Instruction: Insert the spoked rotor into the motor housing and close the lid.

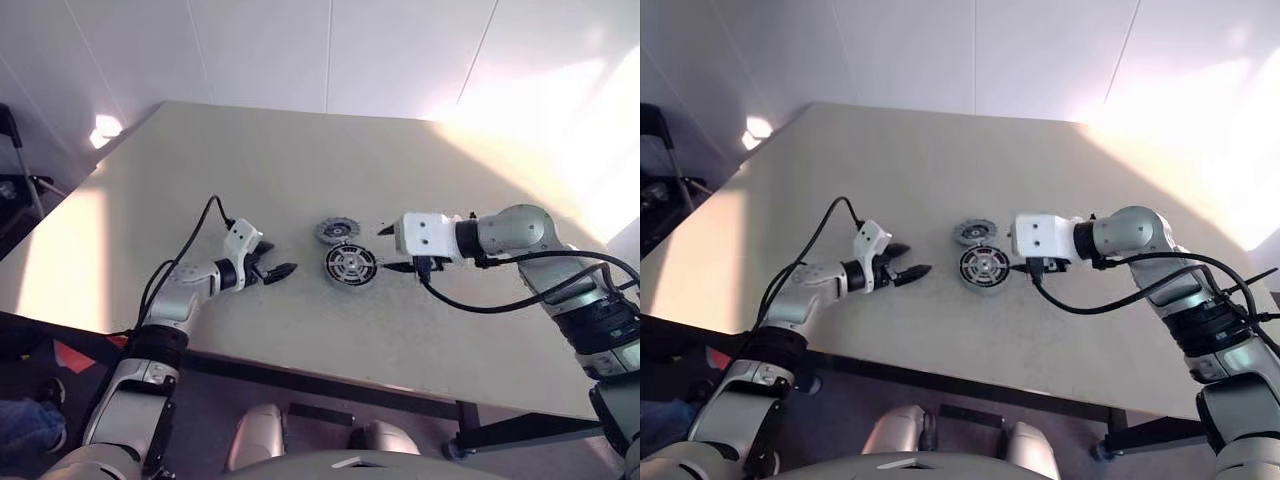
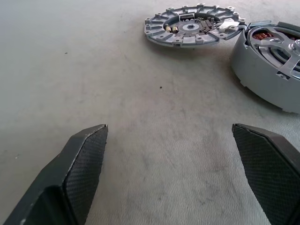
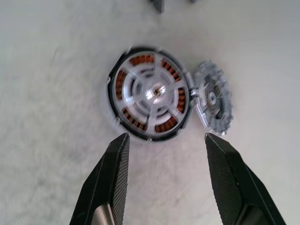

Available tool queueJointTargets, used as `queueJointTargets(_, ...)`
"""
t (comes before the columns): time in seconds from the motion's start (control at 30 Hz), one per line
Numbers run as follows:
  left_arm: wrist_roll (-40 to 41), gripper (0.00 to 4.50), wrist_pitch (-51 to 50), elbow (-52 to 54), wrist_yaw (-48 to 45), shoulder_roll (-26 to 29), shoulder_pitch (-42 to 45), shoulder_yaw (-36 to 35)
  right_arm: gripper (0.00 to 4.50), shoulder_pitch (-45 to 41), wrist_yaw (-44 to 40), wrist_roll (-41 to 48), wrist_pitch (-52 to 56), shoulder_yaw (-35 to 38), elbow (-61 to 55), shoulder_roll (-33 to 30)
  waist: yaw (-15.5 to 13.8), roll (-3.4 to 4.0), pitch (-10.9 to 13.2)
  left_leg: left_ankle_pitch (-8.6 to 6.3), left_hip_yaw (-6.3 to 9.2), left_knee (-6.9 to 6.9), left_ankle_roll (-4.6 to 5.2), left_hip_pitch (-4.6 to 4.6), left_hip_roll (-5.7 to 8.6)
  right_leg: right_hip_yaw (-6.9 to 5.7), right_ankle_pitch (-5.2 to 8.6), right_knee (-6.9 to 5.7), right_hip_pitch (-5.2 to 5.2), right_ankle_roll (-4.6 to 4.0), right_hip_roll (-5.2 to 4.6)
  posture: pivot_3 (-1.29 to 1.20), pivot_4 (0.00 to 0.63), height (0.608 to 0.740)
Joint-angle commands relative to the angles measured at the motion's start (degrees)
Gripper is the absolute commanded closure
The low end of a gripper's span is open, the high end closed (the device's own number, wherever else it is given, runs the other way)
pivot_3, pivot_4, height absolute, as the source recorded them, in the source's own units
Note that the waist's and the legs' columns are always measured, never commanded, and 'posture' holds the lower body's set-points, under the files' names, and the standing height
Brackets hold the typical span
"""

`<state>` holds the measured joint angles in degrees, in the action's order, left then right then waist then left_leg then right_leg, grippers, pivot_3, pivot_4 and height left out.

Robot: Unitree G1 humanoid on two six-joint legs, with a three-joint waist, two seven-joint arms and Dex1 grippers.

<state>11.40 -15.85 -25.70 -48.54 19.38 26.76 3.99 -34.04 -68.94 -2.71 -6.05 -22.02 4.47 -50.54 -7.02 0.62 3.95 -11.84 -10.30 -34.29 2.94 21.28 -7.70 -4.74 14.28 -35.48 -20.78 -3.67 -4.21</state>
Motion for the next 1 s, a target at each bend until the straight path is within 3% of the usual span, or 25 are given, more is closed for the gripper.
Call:
queueJointTargets(0.03,0.1,0.0,1.3,0.2,0.3,-0.4,0.8,-0.5,1.67,-4.8,-3.0,-5.4,-12.8,-2.5,6.0,-0.2,0.1,0.0,0.0,0.0,0.0,-0.01,0.01,0.03,0.0,0.0,0.0,-0.03,-0.04,-0.01,0.0,0.0,0.0,0.74)
queueJointTargets(0.17,0.3,0.0,1.5,1.0,1.2,-0.8,-0.5,-0.9,1.67,-11.3,0.4,-13.6,-23.0,-6.1,17.1,4.0,0.3,0.01,0.0,0.1,0.0,-0.16,0.22,0.19,-0.03,0.0,0.0,-0.22,-0.24,-0.04,0.0,0.0,0.0,0.74)
queueJointTargets(0.4,0.5,0.0,1.1,2.7,1.9,-0.3,-2.3,-1.6,1.67,-15.6,5.4,-19.9,-30.5,-8.0,27.6,9.1,1.1,0.01,0.0,-0.13,0.01,-0.67,0.6,0.46,-0.07,-0.02,-0.01,-0.29,-0.28,-0.06,0.0,0.0,0.0,0.74)
queueJointTargets(1.0,0.2,0.0,0.8,2.8,2.2,0.0,-2.5,-1.7,1.67,-13.9,5.7,-20.2,-32.4,-7.8,27.4,11.6,1.7,0.01,0.0,-0.22,0.01,-0.88,0.74,0.51,-0.1,-0.02,-0.02,-0.39,-0.28,-0.06,-0.01,0.0,0.0,0.74)
